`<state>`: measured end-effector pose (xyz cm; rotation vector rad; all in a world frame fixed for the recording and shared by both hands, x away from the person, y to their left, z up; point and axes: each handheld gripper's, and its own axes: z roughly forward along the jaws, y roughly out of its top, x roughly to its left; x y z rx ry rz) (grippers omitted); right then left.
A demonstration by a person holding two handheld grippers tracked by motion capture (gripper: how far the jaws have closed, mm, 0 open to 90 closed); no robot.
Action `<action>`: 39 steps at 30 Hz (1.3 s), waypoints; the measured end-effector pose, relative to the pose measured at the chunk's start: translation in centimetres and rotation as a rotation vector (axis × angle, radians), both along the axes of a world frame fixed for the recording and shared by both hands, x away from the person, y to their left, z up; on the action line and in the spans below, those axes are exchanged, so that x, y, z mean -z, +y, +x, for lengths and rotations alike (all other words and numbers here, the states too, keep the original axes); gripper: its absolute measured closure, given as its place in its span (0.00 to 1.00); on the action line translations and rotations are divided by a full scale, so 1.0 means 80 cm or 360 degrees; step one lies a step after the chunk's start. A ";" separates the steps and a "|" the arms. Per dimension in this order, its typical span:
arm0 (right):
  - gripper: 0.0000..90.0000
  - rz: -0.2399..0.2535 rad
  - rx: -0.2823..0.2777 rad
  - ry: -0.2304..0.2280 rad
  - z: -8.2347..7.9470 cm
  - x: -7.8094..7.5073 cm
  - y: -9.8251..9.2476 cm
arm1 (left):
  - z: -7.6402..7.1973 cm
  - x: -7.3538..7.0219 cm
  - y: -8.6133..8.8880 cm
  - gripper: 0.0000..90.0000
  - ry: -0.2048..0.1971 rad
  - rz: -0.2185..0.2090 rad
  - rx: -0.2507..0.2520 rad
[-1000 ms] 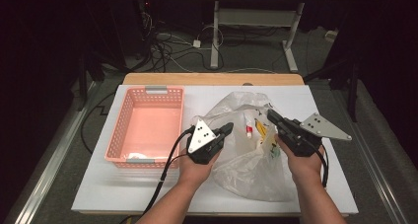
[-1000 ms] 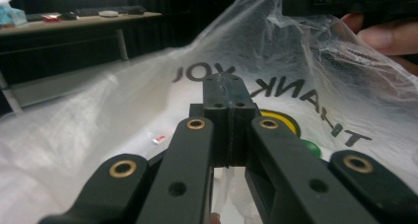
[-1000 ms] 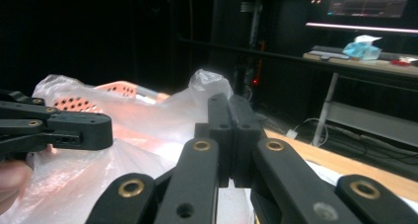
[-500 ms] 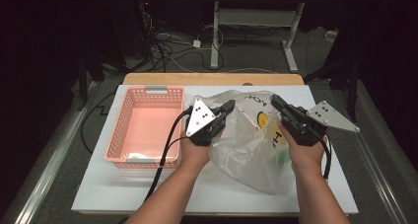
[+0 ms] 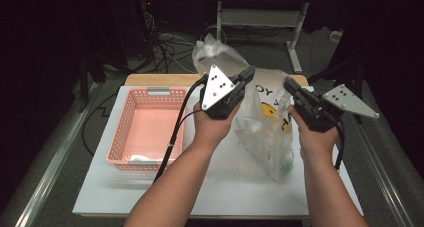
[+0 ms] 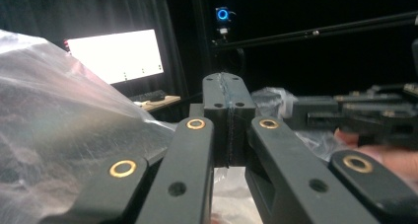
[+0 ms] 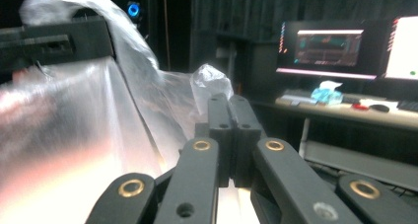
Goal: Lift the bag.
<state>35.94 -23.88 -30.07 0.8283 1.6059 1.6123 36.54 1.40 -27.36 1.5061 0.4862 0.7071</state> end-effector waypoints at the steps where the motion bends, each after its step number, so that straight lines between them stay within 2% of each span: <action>1: 1.00 0.0011 0.0013 -0.0017 0.001 -0.008 -0.003 | 0.001 -0.004 -0.004 0.98 -0.0011 0.0010 0.0001; 6: 1.00 0.0069 0.0063 -0.0107 0.000 -0.039 -0.016 | 0.012 -0.024 -0.018 0.98 -0.0041 -0.0008 0.0006; 8: 1.00 0.0087 0.0084 -0.0138 -0.001 -0.049 -0.021 | 0.017 -0.025 -0.021 0.98 -0.0049 -0.0009 -0.0009; 11: 1.00 0.0081 0.0100 -0.0149 0.001 -0.052 -0.026 | 0.029 -0.015 -0.023 0.98 0.0005 -0.0001 -0.0024; 14: 1.00 0.0065 0.0108 -0.0102 0.008 -0.037 -0.026 | 0.039 0.002 -0.019 0.98 0.0078 0.0007 -0.0037; 16: 1.00 0.0031 0.0107 -0.0046 0.015 -0.021 -0.022 | 0.043 0.014 -0.016 0.98 0.0107 0.0045 -0.0059; 19: 1.00 0.0000 0.0104 0.0052 0.026 0.005 -0.019 | 0.045 0.029 -0.003 0.98 0.0189 0.0067 -0.0061; 21: 1.00 -0.0022 0.0108 0.0102 0.031 0.021 -0.018 | 0.043 0.039 0.007 0.95 0.0241 0.0047 -0.0068; 22: 1.00 -0.0027 0.0111 0.0118 0.034 0.027 -0.018 | 0.042 0.043 0.013 0.88 0.0267 0.0039 -0.0069; 24: 1.00 -0.0039 0.0119 0.0148 0.036 0.037 -0.018 | 0.036 0.050 0.024 0.83 0.0279 0.0050 -0.0084; 26: 1.00 -0.0047 0.0123 0.0169 0.037 0.043 -0.020 | 0.027 0.056 0.034 0.75 0.0328 0.0045 -0.0051; 28: 1.00 -0.0076 0.0130 0.0175 0.038 0.046 -0.023 | 0.019 0.059 0.046 0.64 0.0412 0.0022 0.0004; 29: 1.00 -0.0076 0.0140 0.0183 0.038 0.048 -0.026 | 0.013 0.059 0.052 0.60 0.0433 -0.0010 0.0013; 31: 1.00 -0.0086 0.0162 0.0197 0.040 0.049 -0.032 | -0.003 0.060 0.064 0.54 0.0433 -0.0048 0.0025; 34: 1.00 -0.0087 0.0180 0.0199 0.040 0.048 -0.037 | -0.024 0.065 0.075 0.50 0.0438 -0.0031 0.0034; 35: 1.00 -0.0087 0.0178 0.0201 0.040 0.048 -0.037 | -0.030 0.069 0.078 0.48 0.0457 -0.0036 0.0043; 39: 1.00 -0.0104 0.0170 0.0200 0.036 0.046 -0.038 | -0.046 0.094 0.082 0.41 0.0523 0.0020 0.0035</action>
